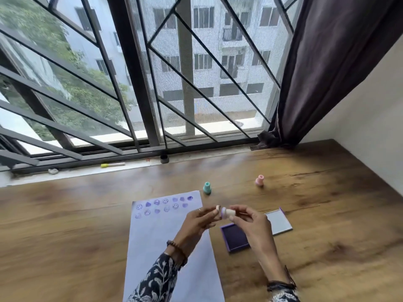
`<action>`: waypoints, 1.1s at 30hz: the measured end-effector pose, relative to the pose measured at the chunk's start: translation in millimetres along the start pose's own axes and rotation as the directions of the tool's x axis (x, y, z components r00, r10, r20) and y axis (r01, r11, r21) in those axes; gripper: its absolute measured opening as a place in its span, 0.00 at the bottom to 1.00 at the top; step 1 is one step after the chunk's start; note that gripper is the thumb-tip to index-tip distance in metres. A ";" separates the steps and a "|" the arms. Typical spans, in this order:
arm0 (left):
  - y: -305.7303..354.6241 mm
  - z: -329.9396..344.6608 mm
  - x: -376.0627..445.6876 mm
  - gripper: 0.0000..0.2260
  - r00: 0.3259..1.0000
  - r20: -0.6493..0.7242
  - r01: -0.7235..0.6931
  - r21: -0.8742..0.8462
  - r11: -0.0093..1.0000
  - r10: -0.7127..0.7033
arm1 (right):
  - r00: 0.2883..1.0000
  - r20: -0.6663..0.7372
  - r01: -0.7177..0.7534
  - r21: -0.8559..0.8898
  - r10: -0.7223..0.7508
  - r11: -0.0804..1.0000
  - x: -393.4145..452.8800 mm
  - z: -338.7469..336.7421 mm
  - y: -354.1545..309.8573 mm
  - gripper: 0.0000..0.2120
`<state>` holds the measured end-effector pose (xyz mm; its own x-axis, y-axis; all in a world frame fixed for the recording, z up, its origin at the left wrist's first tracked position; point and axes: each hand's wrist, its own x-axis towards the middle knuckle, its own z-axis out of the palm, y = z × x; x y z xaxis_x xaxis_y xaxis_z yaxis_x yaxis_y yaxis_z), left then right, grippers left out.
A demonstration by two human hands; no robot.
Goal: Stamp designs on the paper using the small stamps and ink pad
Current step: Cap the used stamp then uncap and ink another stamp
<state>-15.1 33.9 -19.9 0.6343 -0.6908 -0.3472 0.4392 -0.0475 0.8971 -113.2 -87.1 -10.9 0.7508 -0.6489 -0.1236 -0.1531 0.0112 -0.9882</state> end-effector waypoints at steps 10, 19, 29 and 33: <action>9.4 -0.9 -7.8 0.08 0.999 0.048 -0.021 0.068 0.997 0.018 | 0.996 0.045 0.078 -0.048 -0.076 0.996 -3.4 -1.4 -17.2 0.13; 9.7 0.9 -6.0 0.07 0.996 0.062 -0.066 0.038 0.997 0.064 | 0.983 0.124 0.159 -0.179 -0.138 0.971 -0.2 -9.1 -29.0 0.12; -9.4 12.1 9.8 0.07 0.999 -0.039 -0.014 -0.234 0.972 0.005 | 0.995 0.077 0.075 -0.088 -0.069 0.993 15.3 -11.5 -14.3 0.16; -19.0 17.6 20.6 0.06 0.999 -0.050 -0.012 -0.254 0.967 0.000 | 0.997 0.078 -0.010 -0.016 0.011 1.000 17.1 -6.7 4.9 0.19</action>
<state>-21.6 7.8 -39.3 0.6648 -0.6542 -0.3606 0.5787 0.1458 0.8024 -105.4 -103.2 -17.3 0.7966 -0.5877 -0.1413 -0.1706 0.0057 -0.9853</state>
